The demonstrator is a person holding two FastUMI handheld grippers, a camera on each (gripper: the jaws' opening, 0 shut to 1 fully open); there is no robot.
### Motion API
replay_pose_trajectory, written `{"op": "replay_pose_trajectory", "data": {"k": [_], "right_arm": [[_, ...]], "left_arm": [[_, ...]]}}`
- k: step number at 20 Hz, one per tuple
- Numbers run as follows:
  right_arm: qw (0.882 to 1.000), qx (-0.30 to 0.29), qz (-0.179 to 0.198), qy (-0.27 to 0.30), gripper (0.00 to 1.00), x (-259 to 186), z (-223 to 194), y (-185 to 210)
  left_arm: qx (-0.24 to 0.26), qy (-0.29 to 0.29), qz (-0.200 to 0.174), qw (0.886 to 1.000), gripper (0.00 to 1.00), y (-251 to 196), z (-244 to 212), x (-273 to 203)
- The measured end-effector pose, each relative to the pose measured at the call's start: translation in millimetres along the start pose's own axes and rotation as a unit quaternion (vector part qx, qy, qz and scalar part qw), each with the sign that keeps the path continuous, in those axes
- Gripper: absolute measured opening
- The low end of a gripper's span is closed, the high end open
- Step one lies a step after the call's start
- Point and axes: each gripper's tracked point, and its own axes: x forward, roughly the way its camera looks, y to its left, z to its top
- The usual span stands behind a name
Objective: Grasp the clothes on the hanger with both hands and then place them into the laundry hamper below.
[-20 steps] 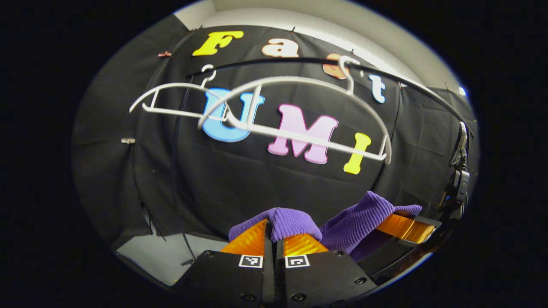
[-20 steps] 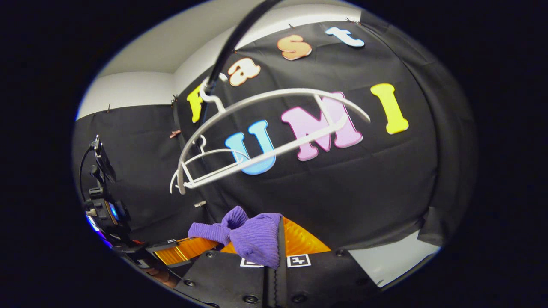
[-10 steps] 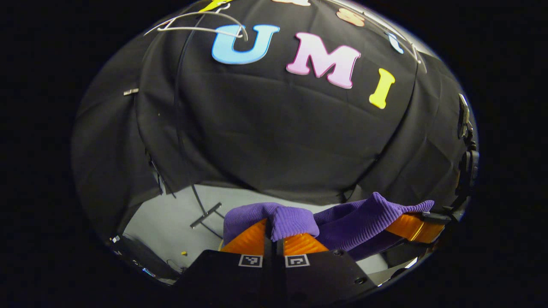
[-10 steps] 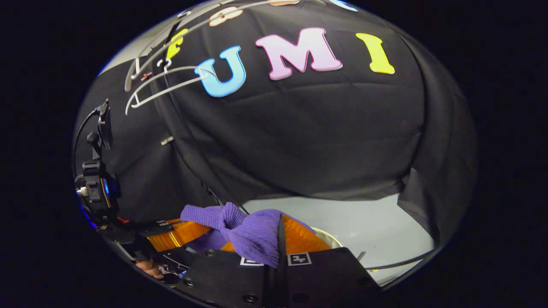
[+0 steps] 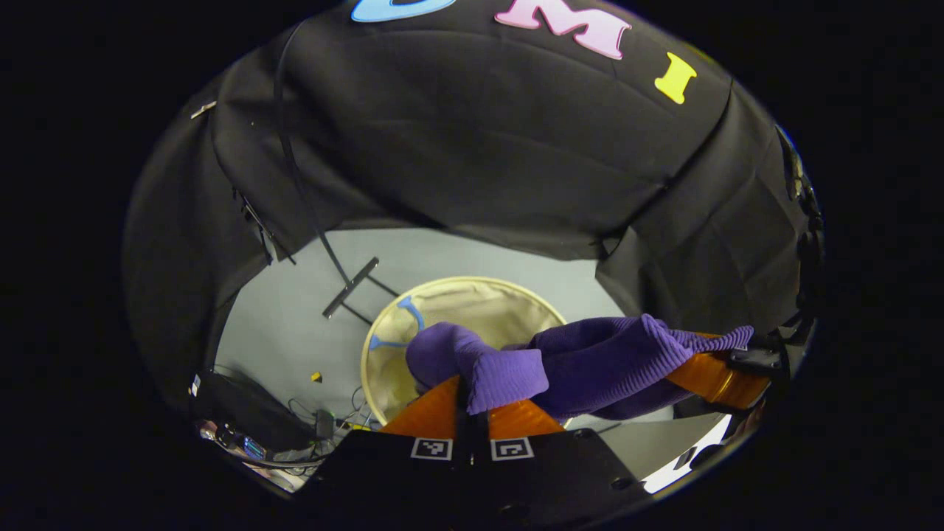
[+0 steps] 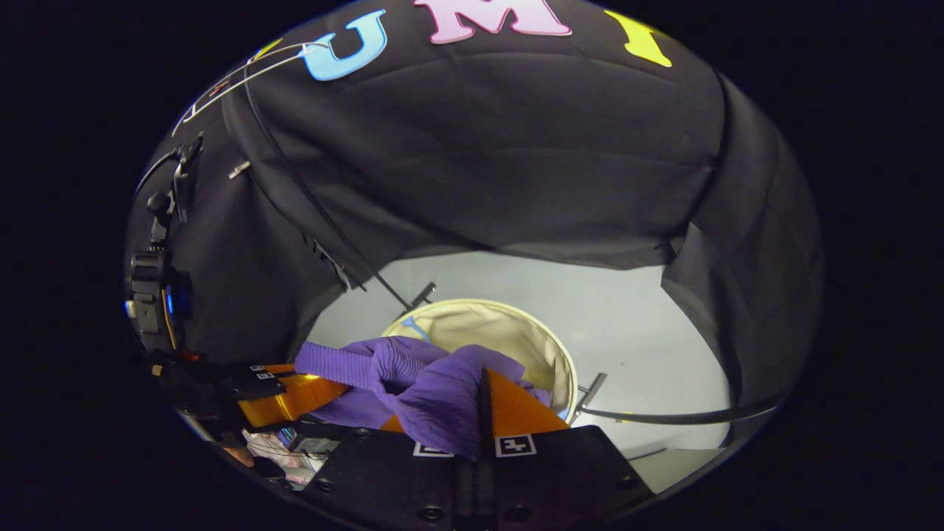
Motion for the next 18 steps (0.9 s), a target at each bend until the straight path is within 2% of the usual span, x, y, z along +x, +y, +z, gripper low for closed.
{"op": "replay_pose_trajectory", "data": {"k": [5,11,12,13,15,17,18], "right_arm": [[0.998,-0.001,-0.020,0.055,0.08,14.0,-33.0,-13.3],[0.997,0.024,-0.038,0.070,0.10,21.6,-50.2,-25.1],[0.996,0.037,-0.036,0.069,0.10,21.6,-50.6,-24.3],[0.996,0.053,-0.035,0.066,0.28,18.5,-49.5,-24.3],[0.994,0.068,-0.051,0.066,0.64,16.2,-49.3,-29.2],[0.992,0.064,-0.085,0.064,1.00,19.3,-51.9,-47.0],[0.992,0.065,-0.094,0.060,1.00,16.6,-49.7,-52.9]], "left_arm": [[-0.002,0.052,0.018,0.998,0.05,3.0,-13.7,0.3],[0.004,0.073,0.033,0.997,0.05,6.8,-24.5,0.1],[0.007,0.066,0.042,0.997,0.10,8.6,-21.0,-2.3],[0.011,0.057,0.052,0.997,0.15,10.6,-16.0,-4.9],[0.025,0.047,0.068,0.996,0.48,12.9,-8.4,-10.4],[0.045,0.029,0.089,0.995,0.81,20.7,4.1,-19.6],[0.050,0.024,0.090,0.994,0.97,20.6,0.4,-17.3]]}}
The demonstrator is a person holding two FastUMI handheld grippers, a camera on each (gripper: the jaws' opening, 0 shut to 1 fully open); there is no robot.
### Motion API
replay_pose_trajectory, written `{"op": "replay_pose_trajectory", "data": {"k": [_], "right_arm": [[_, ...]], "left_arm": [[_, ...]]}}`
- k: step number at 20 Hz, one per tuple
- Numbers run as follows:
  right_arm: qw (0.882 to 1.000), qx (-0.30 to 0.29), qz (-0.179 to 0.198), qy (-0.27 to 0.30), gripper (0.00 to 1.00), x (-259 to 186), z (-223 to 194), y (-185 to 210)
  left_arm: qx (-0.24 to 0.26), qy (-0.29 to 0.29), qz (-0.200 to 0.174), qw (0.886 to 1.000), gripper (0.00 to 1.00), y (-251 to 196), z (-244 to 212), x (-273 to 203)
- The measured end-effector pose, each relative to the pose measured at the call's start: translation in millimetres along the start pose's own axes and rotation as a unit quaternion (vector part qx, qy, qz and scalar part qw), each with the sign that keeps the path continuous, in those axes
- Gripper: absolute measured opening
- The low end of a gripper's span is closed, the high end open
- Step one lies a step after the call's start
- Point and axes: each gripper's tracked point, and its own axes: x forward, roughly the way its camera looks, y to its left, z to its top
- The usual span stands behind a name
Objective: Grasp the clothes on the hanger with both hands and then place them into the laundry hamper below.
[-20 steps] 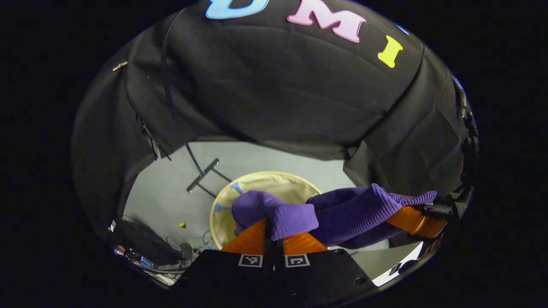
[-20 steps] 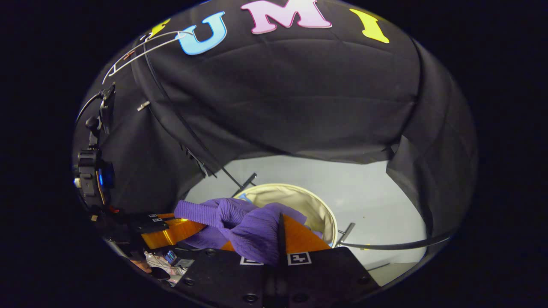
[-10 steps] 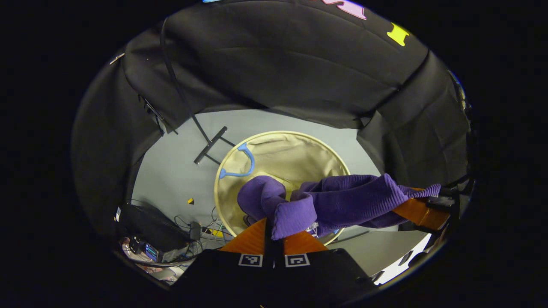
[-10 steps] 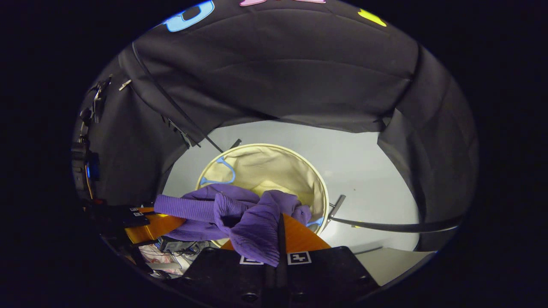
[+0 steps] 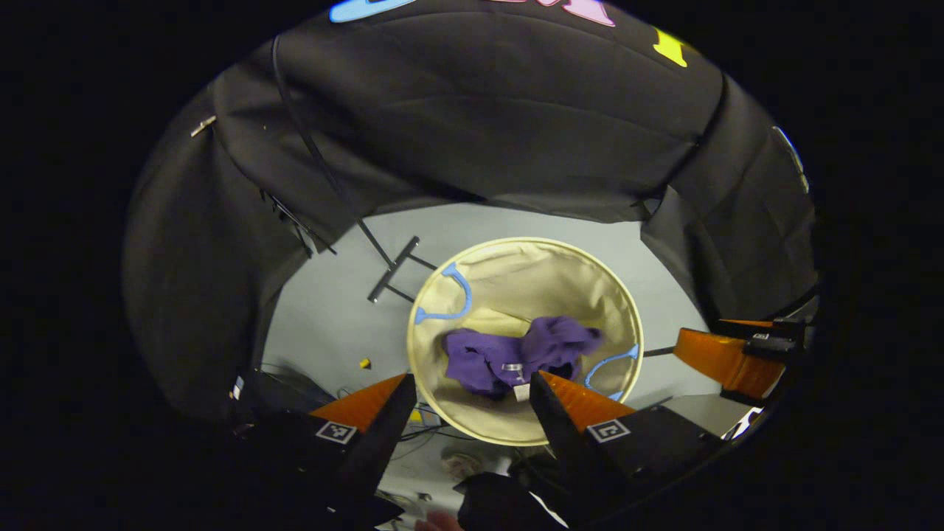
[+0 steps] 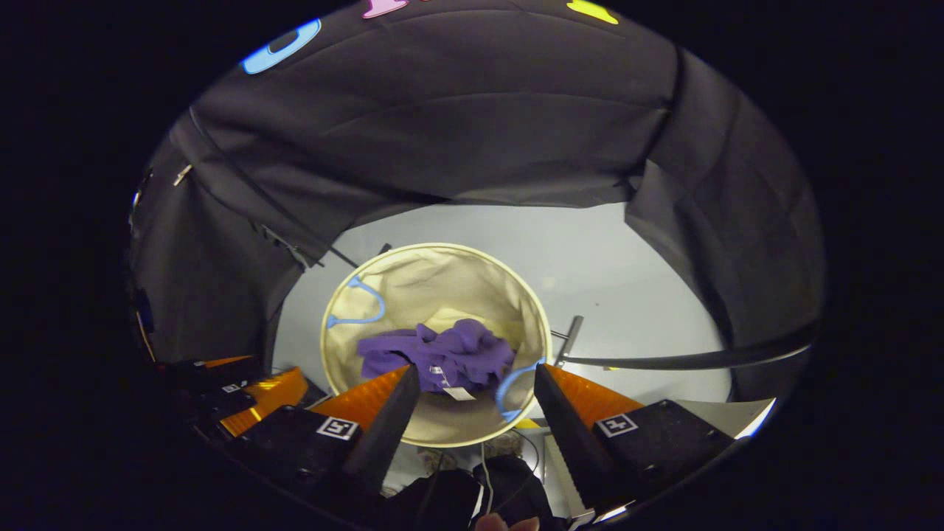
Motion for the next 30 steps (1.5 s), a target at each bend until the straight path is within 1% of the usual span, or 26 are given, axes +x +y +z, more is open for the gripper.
{"op": "replay_pose_trajectory", "data": {"k": [2,5,10,14,16,19,23,27,30], "right_arm": [[1.000,0.009,0.005,-0.004,1.00,-6.5,3.2,6.4],[1.000,0.009,0.012,-0.012,1.00,-22.3,11.6,10.0],[0.999,0.003,0.016,-0.044,1.00,-47.6,19.5,13.6],[0.995,0.000,0.010,-0.102,1.00,-91.7,40.3,20.4],[0.990,-0.006,0.007,-0.138,1.00,-119.1,53.3,26.3],[0.982,-0.013,0.001,-0.191,1.00,-168.2,68.1,33.4],[0.966,-0.012,0.003,-0.259,1.00,-249.5,90.2,49.3],[0.944,-0.008,0.007,-0.329,1.00,-321.9,107.0,67.0],[0.932,0.002,0.015,-0.361,0.99,-373.8,109.2,81.4]], "left_arm": [[0.002,0.001,-0.005,1.000,0.94,-6.2,-3.4,3.2],[-0.001,-0.002,-0.015,1.000,0.92,-13.8,-3.4,-5.8],[-0.013,-0.032,-0.031,0.999,0.92,-19.2,9.8,-34.7],[-0.031,-0.079,-0.044,0.995,0.93,-13.2,27.6,-75.0],[-0.043,-0.109,-0.052,0.992,0.92,-10.7,38.1,-103.8],[-0.043,-0.149,-0.062,0.986,0.94,-2.0,49.5,-149.6],[-0.028,-0.217,-0.065,0.974,0.94,18.2,63.0,-214.9],[-0.016,-0.296,-0.074,0.952,0.94,32.7,83.4,-292.8],[-0.019,-0.352,-0.081,0.932,0.94,47.5,94.9,-354.5]]}}
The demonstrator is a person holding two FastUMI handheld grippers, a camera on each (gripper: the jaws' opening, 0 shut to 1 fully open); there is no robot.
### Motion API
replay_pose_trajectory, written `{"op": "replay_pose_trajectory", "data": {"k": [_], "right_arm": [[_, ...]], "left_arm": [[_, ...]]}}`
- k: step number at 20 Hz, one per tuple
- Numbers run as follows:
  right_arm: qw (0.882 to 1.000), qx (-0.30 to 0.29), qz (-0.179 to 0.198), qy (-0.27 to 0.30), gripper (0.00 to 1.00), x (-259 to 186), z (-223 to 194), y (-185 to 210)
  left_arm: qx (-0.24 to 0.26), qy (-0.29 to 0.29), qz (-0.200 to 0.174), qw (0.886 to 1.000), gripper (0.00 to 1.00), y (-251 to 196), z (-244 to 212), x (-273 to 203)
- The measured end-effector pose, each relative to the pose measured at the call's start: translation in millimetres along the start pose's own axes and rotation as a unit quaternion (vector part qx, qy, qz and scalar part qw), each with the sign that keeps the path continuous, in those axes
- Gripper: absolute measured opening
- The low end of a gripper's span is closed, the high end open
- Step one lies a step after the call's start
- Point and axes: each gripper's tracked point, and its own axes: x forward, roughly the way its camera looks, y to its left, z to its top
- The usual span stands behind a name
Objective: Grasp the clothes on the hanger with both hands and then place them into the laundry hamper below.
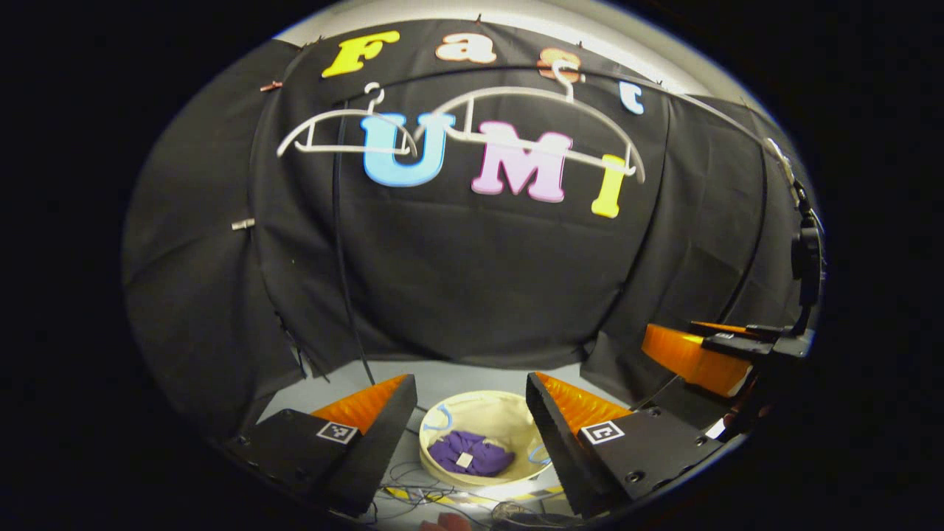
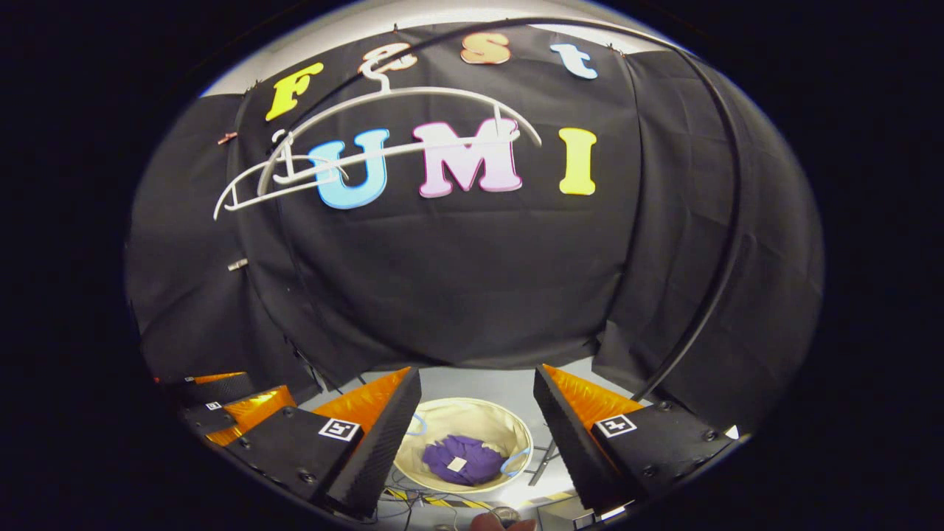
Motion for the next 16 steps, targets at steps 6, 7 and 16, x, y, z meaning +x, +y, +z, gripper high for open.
{"op": "replay_pose_trajectory", "data": {"k": [6,7,16], "right_arm": [[0.994,-0.019,0.000,-0.110,0.99,-78.0,88.1,21.2],[0.991,-0.030,-0.001,-0.132,0.99,-92.4,101.5,25.9],[0.977,-0.043,0.006,-0.209,0.99,-167.9,145.6,53.2]], "left_arm": [[0.005,-0.099,-0.004,0.995,0.94,6.7,85.6,-85.3],[0.004,-0.114,-0.004,0.993,0.94,7.3,97.6,-99.7],[0.044,-0.206,0.034,0.977,0.94,21.4,145.6,-167.1]]}}
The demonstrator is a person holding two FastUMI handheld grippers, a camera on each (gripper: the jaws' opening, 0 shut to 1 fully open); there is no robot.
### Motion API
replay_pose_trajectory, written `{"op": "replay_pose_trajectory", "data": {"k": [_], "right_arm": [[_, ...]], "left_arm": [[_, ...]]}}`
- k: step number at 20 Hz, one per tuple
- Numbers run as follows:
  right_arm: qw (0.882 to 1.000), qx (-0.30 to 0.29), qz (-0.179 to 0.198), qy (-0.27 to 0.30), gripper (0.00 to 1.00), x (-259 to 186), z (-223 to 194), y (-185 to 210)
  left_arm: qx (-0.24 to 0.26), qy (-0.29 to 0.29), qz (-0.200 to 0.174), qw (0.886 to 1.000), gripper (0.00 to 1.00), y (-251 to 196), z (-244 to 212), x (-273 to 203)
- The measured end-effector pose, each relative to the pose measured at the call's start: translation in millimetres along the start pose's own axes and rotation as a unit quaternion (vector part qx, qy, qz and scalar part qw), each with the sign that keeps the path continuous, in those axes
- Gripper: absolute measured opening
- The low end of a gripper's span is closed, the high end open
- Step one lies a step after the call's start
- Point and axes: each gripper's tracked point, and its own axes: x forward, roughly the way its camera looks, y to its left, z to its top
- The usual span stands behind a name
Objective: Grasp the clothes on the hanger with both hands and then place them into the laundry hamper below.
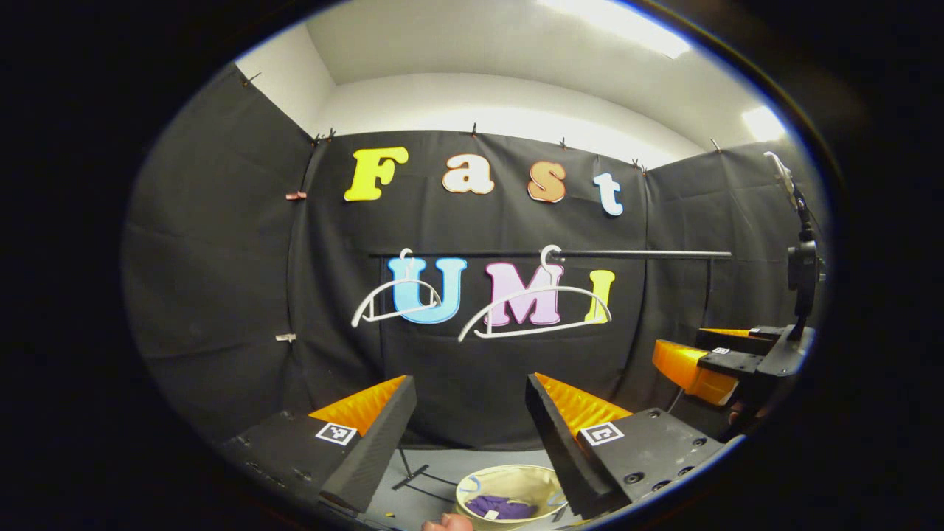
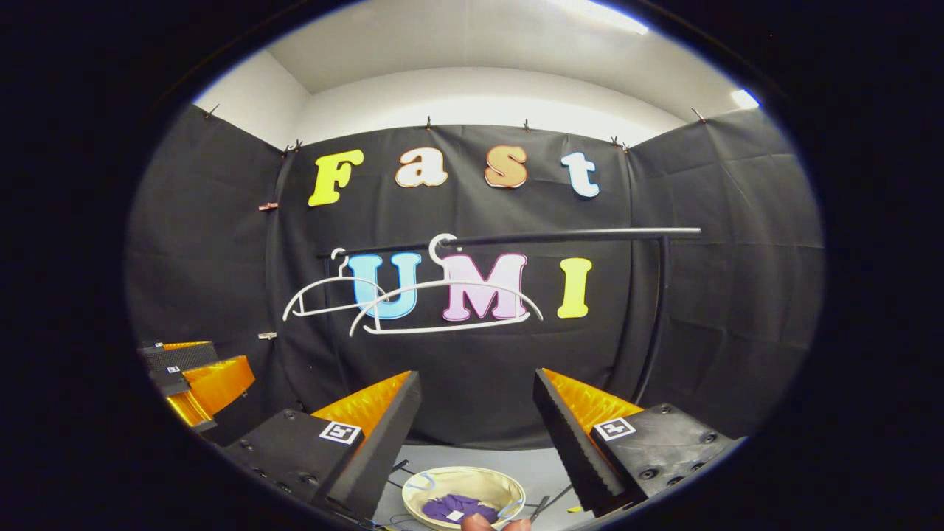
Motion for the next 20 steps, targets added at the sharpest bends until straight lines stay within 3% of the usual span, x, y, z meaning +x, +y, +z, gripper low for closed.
{"op": "replay_pose_trajectory", "data": {"k": [4,8,20], "right_arm": [[0.999,-0.029,-0.007,-0.028,0.98,-16.2,20.4,-2.7],[0.999,-0.032,0.009,-0.031,0.99,-28.0,20.5,1.9],[0.997,-0.029,0.014,-0.073,0.98,-28.3,41.0,13.4]], "left_arm": [[0.008,-0.026,0.043,0.999,0.90,7.9,10.3,-6.9],[0.012,-0.045,0.056,0.997,0.91,12.5,35.1,-25.5],[0.007,-0.048,0.031,0.998,0.94,-7.7,32.0,-17.6]]}}
